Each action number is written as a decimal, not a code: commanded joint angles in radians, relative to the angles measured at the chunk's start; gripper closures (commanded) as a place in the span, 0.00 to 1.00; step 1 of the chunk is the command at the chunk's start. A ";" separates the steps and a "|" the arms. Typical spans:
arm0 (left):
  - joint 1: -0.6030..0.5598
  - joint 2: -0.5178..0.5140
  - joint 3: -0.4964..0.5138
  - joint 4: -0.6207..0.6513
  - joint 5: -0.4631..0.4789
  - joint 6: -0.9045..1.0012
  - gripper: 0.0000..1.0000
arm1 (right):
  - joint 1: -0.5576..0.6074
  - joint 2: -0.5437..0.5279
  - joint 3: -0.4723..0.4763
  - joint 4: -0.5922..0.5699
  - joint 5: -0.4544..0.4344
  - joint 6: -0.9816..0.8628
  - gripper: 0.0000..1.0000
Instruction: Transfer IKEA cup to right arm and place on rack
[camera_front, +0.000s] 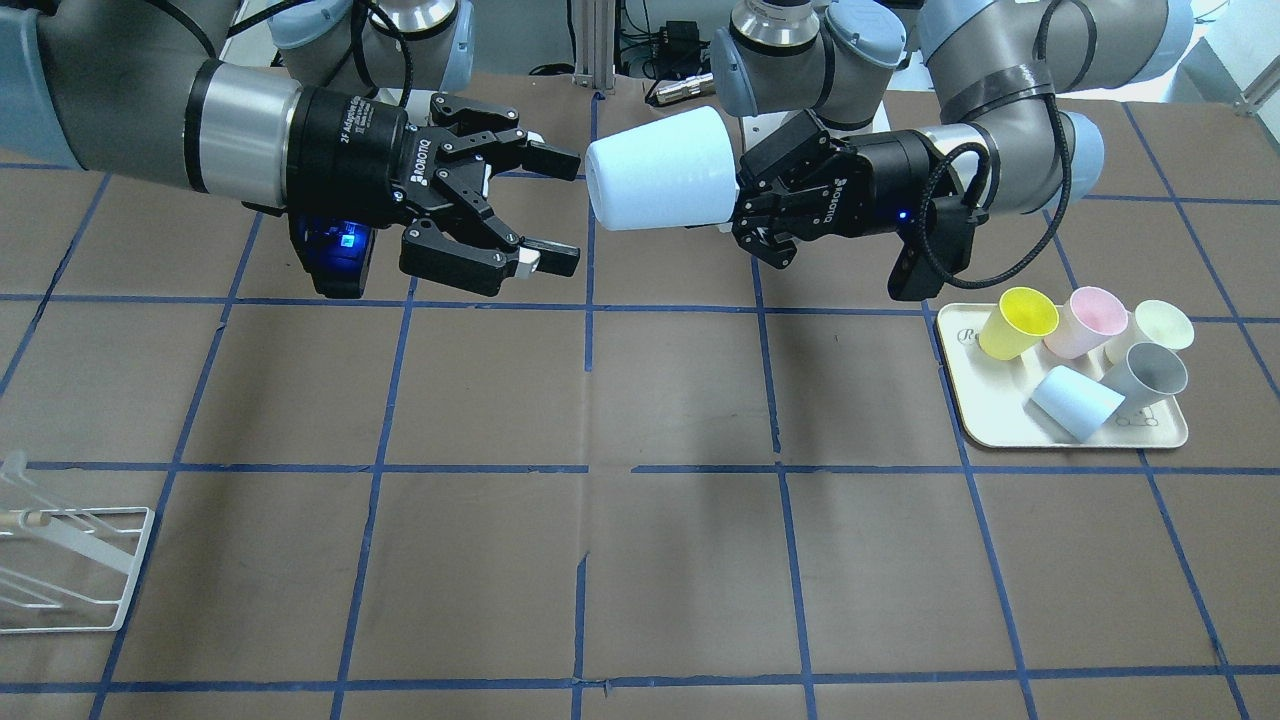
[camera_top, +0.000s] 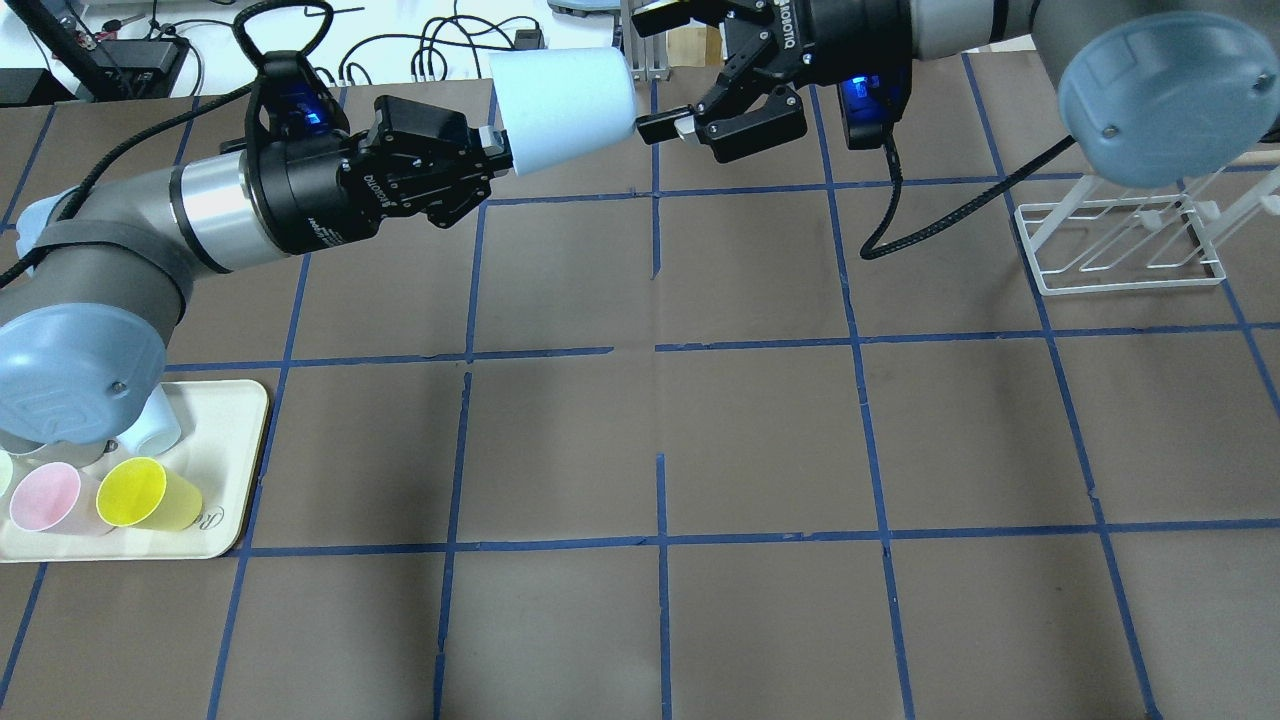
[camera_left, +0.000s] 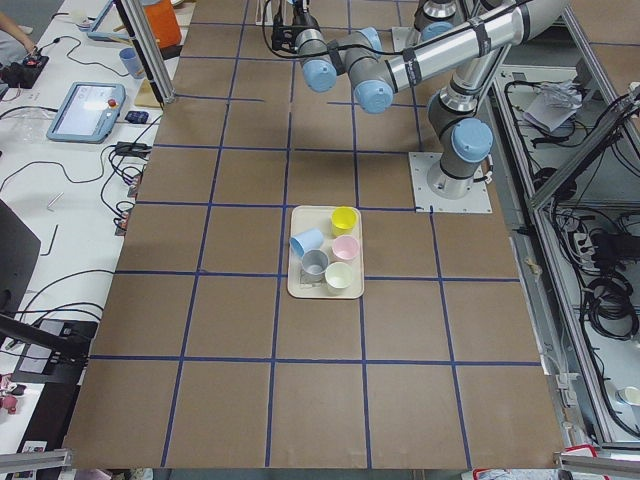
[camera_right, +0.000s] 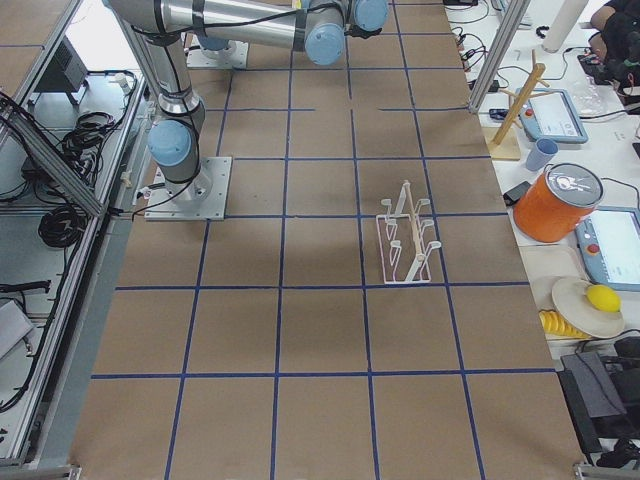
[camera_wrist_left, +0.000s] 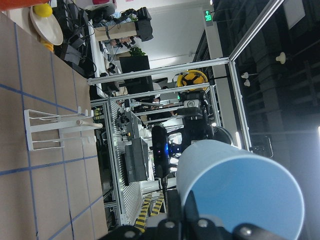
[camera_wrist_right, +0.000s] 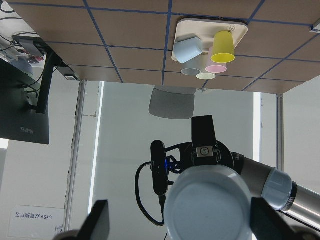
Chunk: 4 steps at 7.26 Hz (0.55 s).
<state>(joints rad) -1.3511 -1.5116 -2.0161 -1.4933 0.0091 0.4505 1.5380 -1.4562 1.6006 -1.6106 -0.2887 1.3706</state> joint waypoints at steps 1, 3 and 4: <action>0.001 0.005 -0.003 0.002 0.009 -0.007 1.00 | 0.002 -0.001 0.001 0.001 0.011 0.013 0.00; 0.001 0.007 -0.004 0.001 0.002 -0.010 1.00 | 0.043 0.003 0.005 0.000 0.013 0.015 0.00; 0.001 0.008 -0.004 -0.001 0.002 -0.022 1.00 | 0.045 0.002 0.007 0.000 0.013 0.019 0.00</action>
<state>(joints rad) -1.3500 -1.5047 -2.0200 -1.4928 0.0130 0.4383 1.5734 -1.4545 1.6058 -1.6105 -0.2762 1.3855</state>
